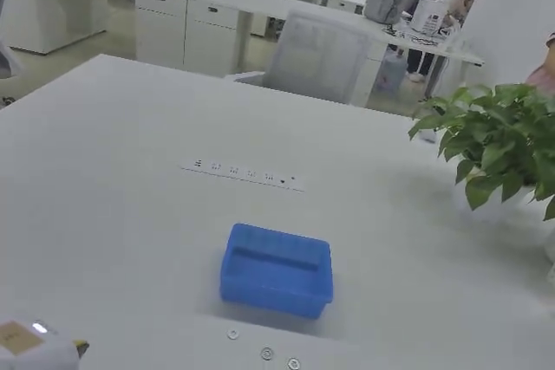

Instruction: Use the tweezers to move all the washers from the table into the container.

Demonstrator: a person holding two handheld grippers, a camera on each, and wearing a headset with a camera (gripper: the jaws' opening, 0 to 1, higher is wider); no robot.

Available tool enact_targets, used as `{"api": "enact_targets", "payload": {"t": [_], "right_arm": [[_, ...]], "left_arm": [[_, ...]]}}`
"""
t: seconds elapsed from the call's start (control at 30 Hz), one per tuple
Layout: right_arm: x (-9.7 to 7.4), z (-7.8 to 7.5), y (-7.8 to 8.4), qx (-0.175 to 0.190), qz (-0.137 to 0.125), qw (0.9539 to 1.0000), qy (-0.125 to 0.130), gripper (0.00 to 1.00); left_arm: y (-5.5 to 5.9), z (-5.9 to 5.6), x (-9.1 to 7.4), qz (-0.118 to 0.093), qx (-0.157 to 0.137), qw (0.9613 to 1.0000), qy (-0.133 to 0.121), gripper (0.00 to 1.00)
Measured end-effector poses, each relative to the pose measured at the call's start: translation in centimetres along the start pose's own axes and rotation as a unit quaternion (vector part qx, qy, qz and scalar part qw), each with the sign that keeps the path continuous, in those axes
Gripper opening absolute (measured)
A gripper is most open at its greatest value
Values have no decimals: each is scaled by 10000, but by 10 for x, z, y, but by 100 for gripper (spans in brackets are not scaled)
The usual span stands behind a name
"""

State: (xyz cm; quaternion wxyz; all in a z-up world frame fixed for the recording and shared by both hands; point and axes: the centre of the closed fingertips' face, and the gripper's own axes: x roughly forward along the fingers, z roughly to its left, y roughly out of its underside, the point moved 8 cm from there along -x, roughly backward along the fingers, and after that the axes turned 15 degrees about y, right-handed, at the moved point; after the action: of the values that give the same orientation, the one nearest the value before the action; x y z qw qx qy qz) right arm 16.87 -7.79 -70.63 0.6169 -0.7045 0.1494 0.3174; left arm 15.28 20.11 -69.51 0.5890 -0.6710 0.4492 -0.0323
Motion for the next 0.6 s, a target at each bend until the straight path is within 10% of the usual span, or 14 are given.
{"api": "enact_targets", "payload": {"t": [0.6], "right_arm": [[6,-3,2,-18,128,9999,20,86]], "left_arm": [[3,0,10,185,14,9996,194,95]]}}
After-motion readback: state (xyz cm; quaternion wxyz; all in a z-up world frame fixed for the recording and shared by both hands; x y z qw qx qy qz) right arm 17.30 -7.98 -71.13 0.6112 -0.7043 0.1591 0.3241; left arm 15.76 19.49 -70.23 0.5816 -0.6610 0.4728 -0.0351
